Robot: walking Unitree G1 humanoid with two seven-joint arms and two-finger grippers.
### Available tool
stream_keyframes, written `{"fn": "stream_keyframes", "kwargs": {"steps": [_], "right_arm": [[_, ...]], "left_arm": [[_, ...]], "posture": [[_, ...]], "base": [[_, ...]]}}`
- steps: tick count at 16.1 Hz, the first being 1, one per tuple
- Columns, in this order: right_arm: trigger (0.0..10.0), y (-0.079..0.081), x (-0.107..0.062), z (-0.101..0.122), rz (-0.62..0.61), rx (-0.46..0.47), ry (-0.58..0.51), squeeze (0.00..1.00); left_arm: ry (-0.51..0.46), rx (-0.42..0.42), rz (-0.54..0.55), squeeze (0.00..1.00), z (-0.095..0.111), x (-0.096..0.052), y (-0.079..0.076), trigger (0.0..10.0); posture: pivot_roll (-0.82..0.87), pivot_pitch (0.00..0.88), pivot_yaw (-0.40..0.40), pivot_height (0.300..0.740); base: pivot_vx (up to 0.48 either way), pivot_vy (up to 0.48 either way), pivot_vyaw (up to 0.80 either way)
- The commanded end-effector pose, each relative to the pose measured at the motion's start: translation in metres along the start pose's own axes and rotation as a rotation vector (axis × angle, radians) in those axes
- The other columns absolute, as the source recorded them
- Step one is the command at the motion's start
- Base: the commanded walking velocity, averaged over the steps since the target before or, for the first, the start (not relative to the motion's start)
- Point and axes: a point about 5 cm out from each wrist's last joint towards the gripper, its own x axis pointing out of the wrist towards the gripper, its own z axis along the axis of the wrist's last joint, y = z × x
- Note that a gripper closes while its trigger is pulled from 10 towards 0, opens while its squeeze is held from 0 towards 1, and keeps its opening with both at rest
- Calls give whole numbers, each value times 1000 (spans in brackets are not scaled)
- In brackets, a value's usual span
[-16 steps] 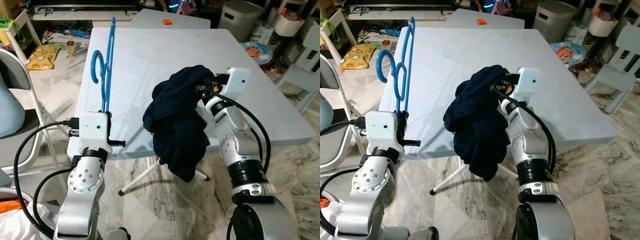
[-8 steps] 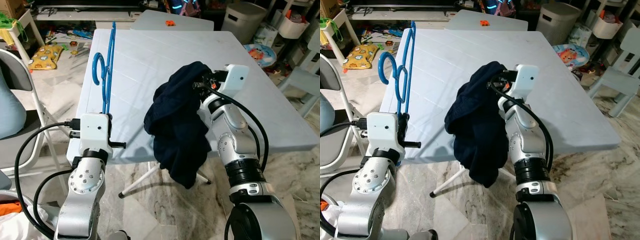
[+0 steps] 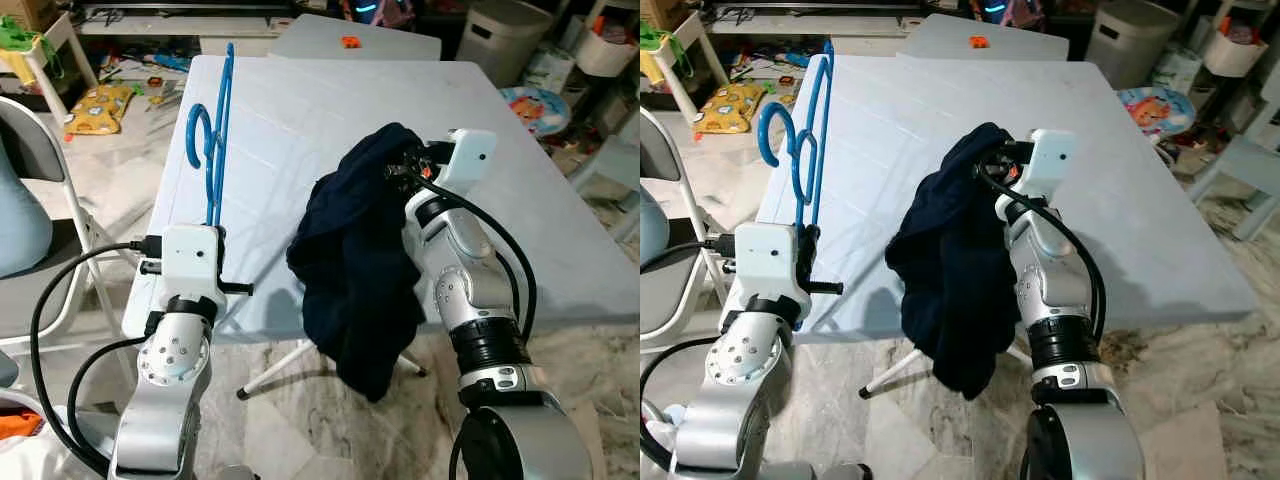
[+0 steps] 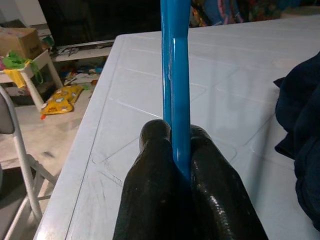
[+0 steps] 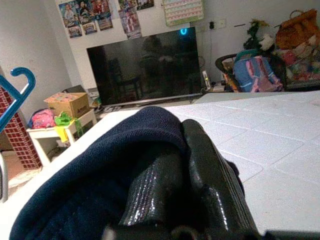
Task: Hang hanger
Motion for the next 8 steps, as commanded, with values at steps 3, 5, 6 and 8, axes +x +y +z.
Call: {"fn": "stream_keyframes", "kwargs": {"steps": [3,5,6,8], "right_arm": [[10000,2,-1,4,18,-33,-19,0],[10000,3,-1,3,22,-39,-14,0],[10000,3,-1,2,23,-40,-13,0],[10000,6,-1,-1,40,-43,2,0]], "left_arm": [[-11,-6,-19,0,4,-1,-4,10000],[-18,0,-31,0,4,0,-6,10000],[-16,0,-30,0,4,-1,-7,10000],[-1,-7,9,0,2,0,-6,10000]], "posture": [[184,83,-48,740],[184,83,-48,740],[184,83,-48,740],[185,83,-52,740]], "base": [[414,0,0],[428,0,0],[450,0,0],[126,0,0]]}}
